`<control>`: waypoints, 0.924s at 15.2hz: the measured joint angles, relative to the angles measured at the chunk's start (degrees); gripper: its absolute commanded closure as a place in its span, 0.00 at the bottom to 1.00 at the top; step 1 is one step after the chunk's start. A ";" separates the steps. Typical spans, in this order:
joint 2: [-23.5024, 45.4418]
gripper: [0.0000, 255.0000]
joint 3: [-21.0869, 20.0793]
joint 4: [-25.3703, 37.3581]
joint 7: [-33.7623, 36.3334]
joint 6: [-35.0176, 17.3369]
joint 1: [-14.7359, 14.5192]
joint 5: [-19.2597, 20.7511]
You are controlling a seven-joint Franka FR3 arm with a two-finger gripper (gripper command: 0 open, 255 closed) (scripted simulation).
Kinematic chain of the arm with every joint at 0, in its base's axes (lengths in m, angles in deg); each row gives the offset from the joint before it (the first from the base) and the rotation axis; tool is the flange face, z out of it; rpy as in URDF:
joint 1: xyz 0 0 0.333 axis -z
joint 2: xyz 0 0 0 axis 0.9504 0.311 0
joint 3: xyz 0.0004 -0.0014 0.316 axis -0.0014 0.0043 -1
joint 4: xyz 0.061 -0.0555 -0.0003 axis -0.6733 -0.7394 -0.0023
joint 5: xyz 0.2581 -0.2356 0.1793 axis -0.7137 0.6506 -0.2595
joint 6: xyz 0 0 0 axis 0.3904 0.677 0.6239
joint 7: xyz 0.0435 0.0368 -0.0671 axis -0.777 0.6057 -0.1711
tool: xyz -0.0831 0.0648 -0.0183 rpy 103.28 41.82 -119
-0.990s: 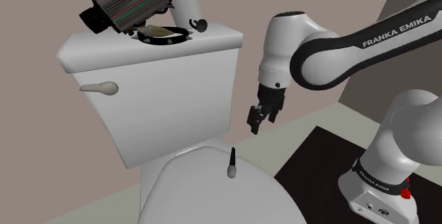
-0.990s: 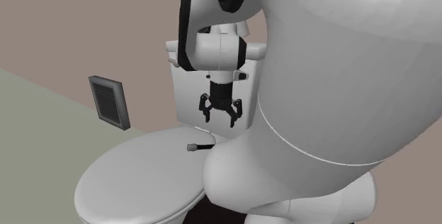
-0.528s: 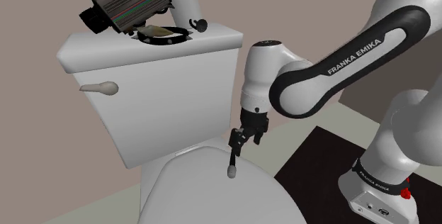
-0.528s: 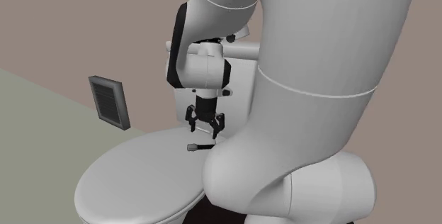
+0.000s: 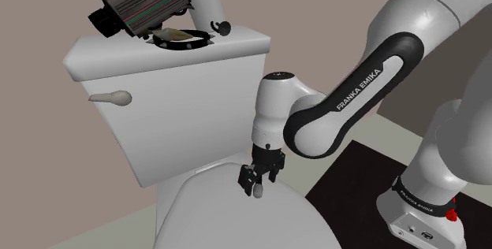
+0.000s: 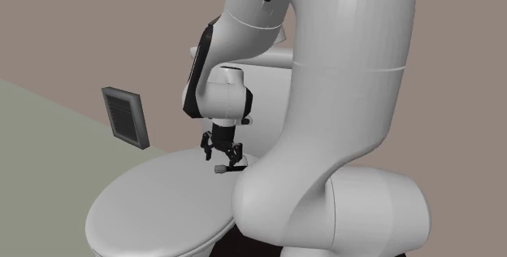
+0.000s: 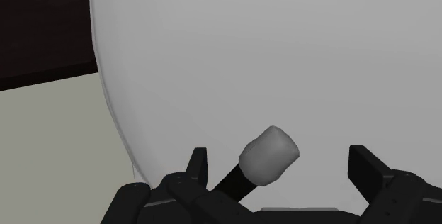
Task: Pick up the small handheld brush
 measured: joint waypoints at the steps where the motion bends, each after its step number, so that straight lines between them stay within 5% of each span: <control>1: 0.78 0.00 0.01 -0.06 0.21 -0.81 -0.02 0.36; 5: 4.43 0.00 0.34 -0.13 1.47 -4.30 -0.28 2.49; 6: 4.69 1.00 0.36 -0.25 1.51 -4.67 -0.31 2.60; 14: 4.83 1.00 0.35 -0.46 1.48 -5.04 -0.34 2.59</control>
